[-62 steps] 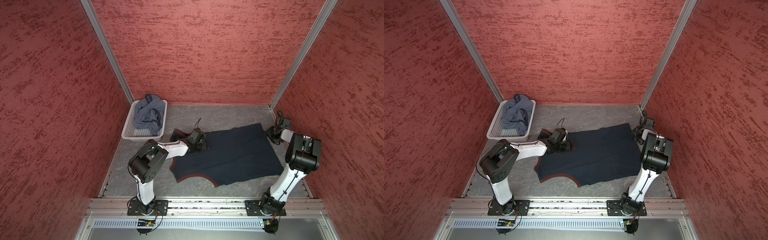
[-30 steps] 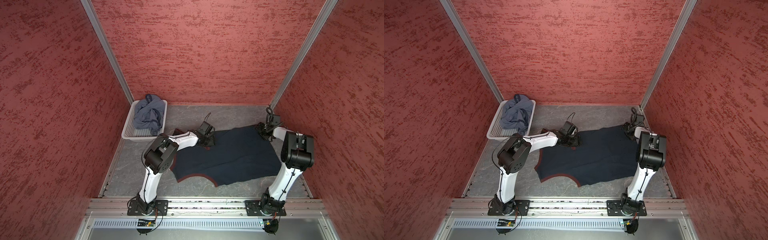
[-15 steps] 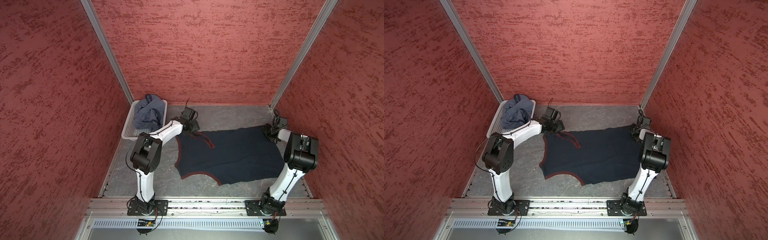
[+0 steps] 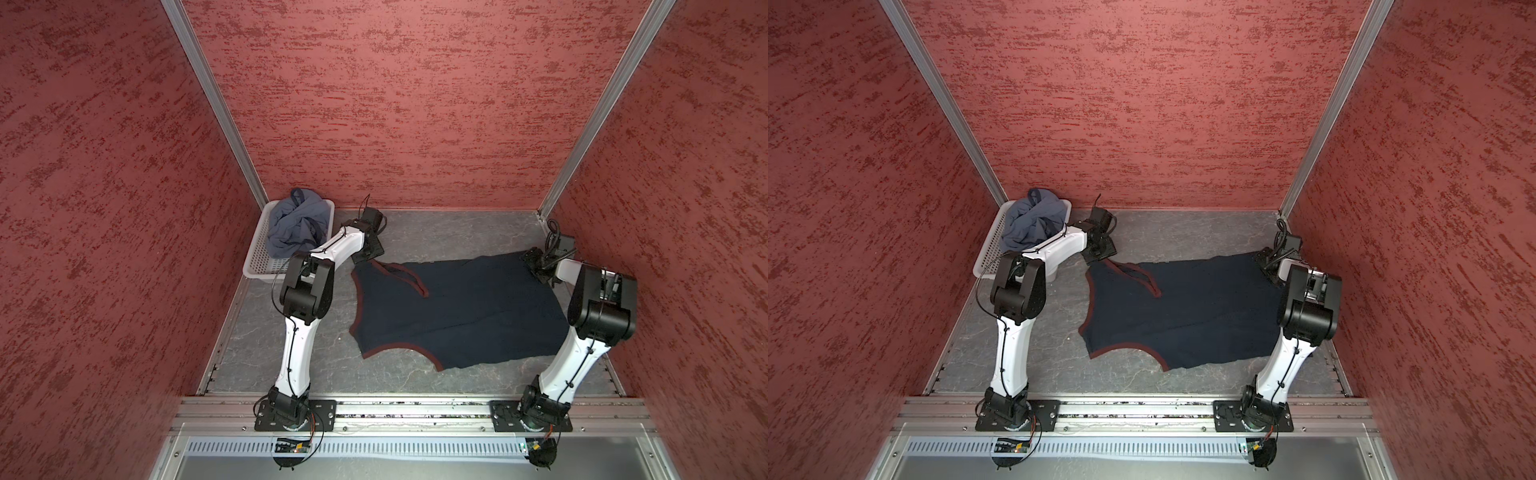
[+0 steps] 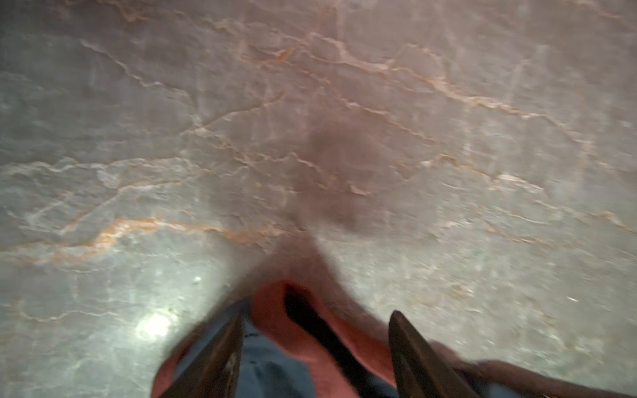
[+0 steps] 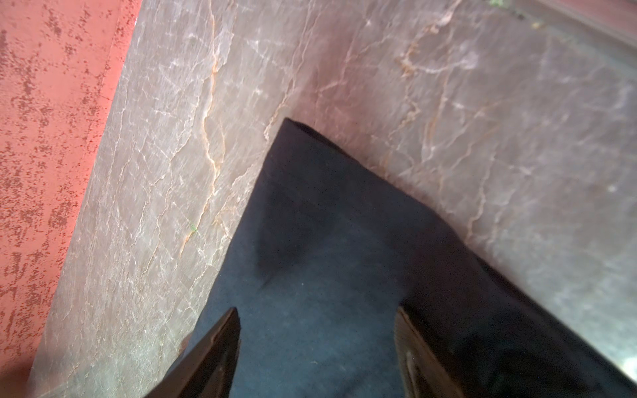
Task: Fold and stack tank tops
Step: Smooth out the tank top at the top-center of the table.
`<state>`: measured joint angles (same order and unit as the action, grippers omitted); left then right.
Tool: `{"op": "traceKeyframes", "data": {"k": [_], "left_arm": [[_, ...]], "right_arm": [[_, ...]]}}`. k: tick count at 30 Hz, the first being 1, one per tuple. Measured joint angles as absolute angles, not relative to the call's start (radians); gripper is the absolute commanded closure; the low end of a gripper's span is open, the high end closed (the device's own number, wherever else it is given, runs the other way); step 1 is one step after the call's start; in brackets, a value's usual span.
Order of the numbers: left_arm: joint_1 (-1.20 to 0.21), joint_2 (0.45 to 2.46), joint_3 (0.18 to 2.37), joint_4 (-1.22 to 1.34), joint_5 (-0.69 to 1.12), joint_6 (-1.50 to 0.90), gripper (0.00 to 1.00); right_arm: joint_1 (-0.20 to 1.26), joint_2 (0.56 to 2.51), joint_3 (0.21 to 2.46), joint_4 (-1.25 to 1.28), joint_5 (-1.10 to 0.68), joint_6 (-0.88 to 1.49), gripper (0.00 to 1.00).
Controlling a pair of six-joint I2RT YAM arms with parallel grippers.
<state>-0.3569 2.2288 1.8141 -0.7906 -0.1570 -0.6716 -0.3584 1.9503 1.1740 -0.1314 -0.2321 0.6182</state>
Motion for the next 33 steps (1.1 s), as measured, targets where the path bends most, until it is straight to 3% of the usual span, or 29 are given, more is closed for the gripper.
{"op": "traceKeyframes", "data": {"k": [9, 14, 18, 23, 33], "left_arm": [[-0.35, 2.293, 1.887, -0.823, -0.189, -0.649, 0.5], [-0.351, 2.3, 1.889, -0.837, -0.194, -0.645, 0.64], [-0.355, 2.291, 1.871, -0.82, -0.212, -0.637, 0.83], [-0.368, 2.153, 1.668, -0.712, -0.229, -0.615, 0.93], [-0.443, 1.759, 1.201, -0.36, -0.265, -0.559, 0.95]], "right_arm": [[-0.359, 1.95, 1.174, -0.132, -0.232, 0.618, 0.29], [-0.359, 1.95, 1.173, -0.131, -0.232, 0.618, 0.3], [-0.36, 1.95, 1.173, -0.132, -0.231, 0.618, 0.31], [-0.359, 1.95, 1.173, -0.133, -0.223, 0.618, 0.31], [-0.359, 1.95, 1.173, -0.134, -0.216, 0.618, 0.32]]}}
